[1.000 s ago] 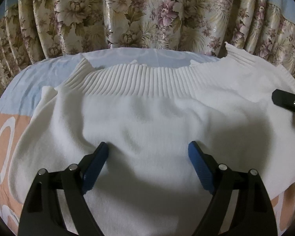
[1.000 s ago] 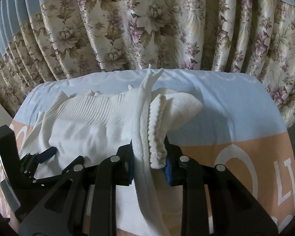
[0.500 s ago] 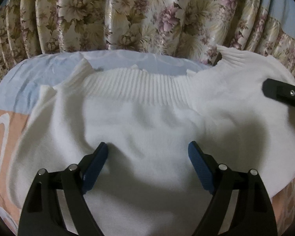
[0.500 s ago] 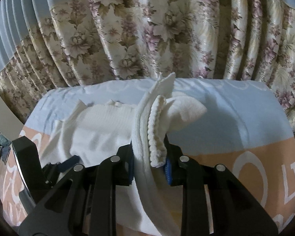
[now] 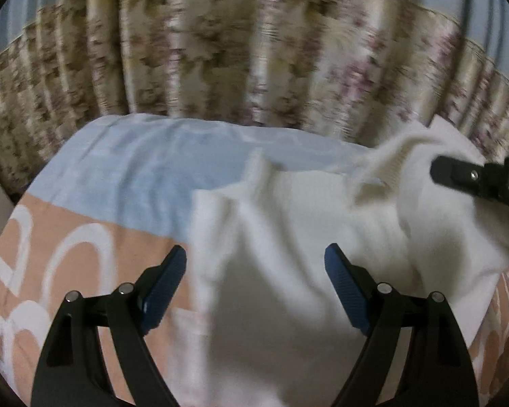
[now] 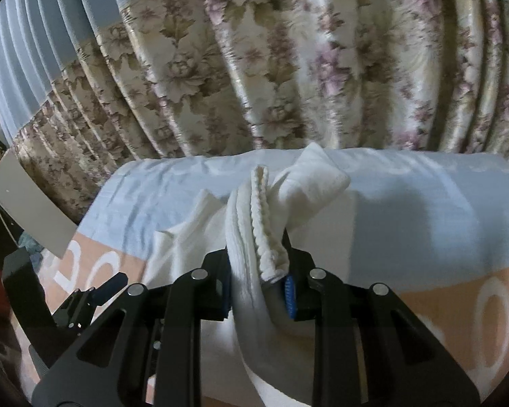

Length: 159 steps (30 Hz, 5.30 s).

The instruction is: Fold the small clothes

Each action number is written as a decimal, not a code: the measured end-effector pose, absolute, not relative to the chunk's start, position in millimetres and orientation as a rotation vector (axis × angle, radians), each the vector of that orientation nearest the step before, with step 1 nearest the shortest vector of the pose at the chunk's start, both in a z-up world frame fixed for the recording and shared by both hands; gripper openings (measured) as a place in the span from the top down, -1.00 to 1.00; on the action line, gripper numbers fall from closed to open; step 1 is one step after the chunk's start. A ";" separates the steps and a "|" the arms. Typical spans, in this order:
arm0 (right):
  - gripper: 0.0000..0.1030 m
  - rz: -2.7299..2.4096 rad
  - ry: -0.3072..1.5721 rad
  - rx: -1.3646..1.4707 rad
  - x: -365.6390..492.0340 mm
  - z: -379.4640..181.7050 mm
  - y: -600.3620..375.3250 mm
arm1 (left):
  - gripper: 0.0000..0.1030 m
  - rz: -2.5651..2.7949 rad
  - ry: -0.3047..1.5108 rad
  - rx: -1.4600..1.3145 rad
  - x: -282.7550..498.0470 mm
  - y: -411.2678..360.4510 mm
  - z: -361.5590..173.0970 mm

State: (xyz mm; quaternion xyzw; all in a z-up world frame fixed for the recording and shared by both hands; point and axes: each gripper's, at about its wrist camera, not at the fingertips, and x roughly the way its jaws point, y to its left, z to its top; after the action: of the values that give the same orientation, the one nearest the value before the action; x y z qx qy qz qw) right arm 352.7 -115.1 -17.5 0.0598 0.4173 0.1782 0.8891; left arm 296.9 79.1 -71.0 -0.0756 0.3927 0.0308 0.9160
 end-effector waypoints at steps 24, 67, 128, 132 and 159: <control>0.50 0.473 1.030 0.017 365.2 -71.5 8.3 | -0.62 0.186 0.849 -0.252 270.6 176.2 -94.2; -0.09 0.448 0.958 0.183 233.5 -111.5 -144.0 | 0.26 -0.055 0.902 -0.184 261.5 95.7 -67.5; -0.59 0.280 0.837 -0.077 278.3 -112.8 -144.1 | -0.96 0.195 0.800 0.032 252.7 117.2 -114.4; -0.59 0.279 0.846 -0.059 275.6 -115.4 -145.0 | -0.96 0.199 0.793 0.025 247.3 114.6 -113.4; -0.68 0.227 0.733 -0.016 304.0 -66.8 -135.5 | -0.92 0.032 0.779 -0.158 281.7 94.1 -90.9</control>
State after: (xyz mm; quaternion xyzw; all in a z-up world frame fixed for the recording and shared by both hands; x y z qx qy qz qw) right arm 304.0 -135.5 -66.8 -0.0080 0.3575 0.1108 0.9273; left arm 281.7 94.1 -90.9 -0.0768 0.3793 0.0155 0.9219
